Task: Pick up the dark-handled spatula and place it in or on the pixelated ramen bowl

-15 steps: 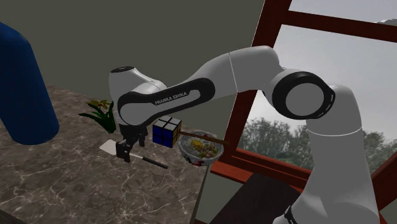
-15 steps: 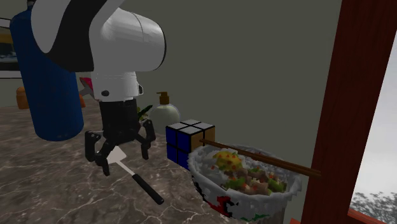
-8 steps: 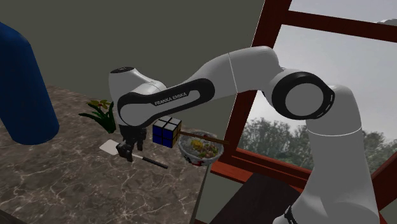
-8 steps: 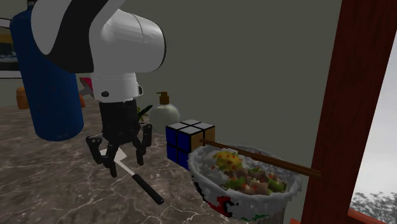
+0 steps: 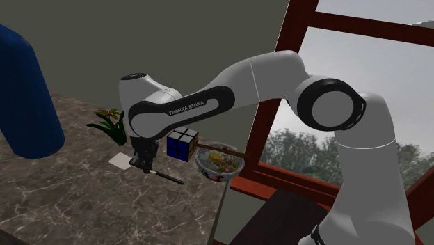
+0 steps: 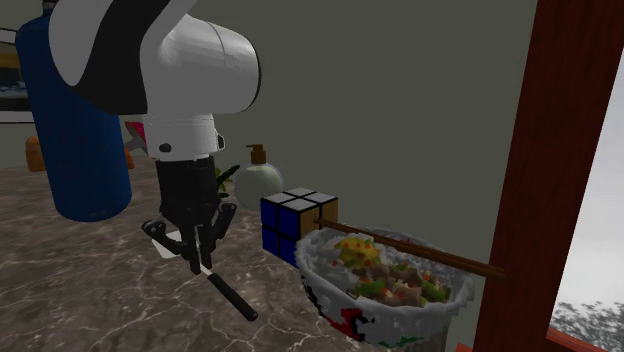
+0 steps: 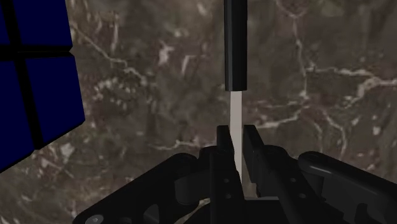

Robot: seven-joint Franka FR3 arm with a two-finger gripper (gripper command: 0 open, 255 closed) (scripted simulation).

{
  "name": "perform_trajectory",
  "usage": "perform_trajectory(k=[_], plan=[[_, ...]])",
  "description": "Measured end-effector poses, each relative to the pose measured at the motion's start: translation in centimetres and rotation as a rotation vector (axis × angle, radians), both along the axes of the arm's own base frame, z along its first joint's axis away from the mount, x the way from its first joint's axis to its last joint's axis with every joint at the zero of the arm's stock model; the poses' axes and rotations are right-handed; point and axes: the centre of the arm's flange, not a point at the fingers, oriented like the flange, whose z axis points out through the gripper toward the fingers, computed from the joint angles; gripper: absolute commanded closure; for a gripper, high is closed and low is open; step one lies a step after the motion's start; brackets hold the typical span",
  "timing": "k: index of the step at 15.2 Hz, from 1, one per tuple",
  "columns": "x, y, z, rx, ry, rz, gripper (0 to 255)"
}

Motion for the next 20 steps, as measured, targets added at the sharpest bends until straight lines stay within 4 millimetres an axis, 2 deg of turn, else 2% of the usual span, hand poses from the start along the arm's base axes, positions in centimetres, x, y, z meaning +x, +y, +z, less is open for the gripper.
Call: perform_trajectory(k=[2, 6, 20], plan=[[0.0, 0.0, 0.2, 0.000, 0.000, 0.000, 255], [0.0, 0.0, 2.0, 0.000, 0.000, 0.000, 255], [0.0, 0.0, 9.5, 0.000, 0.000, 0.000, 255]])
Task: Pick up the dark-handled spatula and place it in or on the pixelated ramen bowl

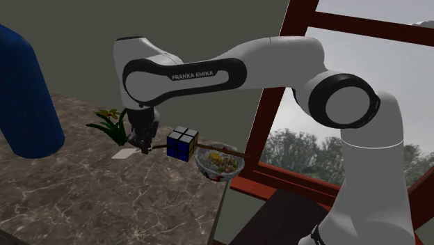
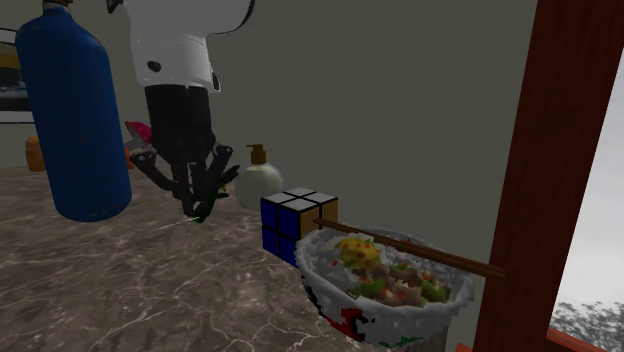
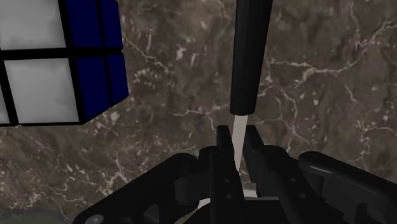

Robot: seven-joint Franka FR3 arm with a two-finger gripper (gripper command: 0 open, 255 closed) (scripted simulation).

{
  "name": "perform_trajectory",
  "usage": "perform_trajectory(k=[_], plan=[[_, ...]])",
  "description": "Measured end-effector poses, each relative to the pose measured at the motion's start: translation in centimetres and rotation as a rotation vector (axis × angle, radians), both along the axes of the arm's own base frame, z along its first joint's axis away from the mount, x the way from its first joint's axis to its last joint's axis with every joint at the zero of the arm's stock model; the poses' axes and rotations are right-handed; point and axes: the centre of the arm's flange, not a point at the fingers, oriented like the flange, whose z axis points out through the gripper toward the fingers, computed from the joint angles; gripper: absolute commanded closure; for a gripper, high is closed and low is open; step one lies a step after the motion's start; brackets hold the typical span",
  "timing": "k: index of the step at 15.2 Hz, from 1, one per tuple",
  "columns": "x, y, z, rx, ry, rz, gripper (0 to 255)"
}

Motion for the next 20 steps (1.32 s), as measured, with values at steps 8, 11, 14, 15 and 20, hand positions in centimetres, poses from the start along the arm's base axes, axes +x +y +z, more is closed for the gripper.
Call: perform_trajectory(k=[8, 11, 14, 15, 20], plan=[[0.0, 0.0, 4.3, 0.000, 0.000, 0.000, 255], [0.0, 0.0, 5.8, 0.000, 0.000, 0.000, 255], [0.0, 0.1, 7.3, 0.000, 0.000, 0.000, 255], [-0.2, -0.4, 7.4, 0.000, 0.000, 0.000, 255], [-3.9, -5.0, 8.1, 0.000, 0.000, 0.000, 255]])
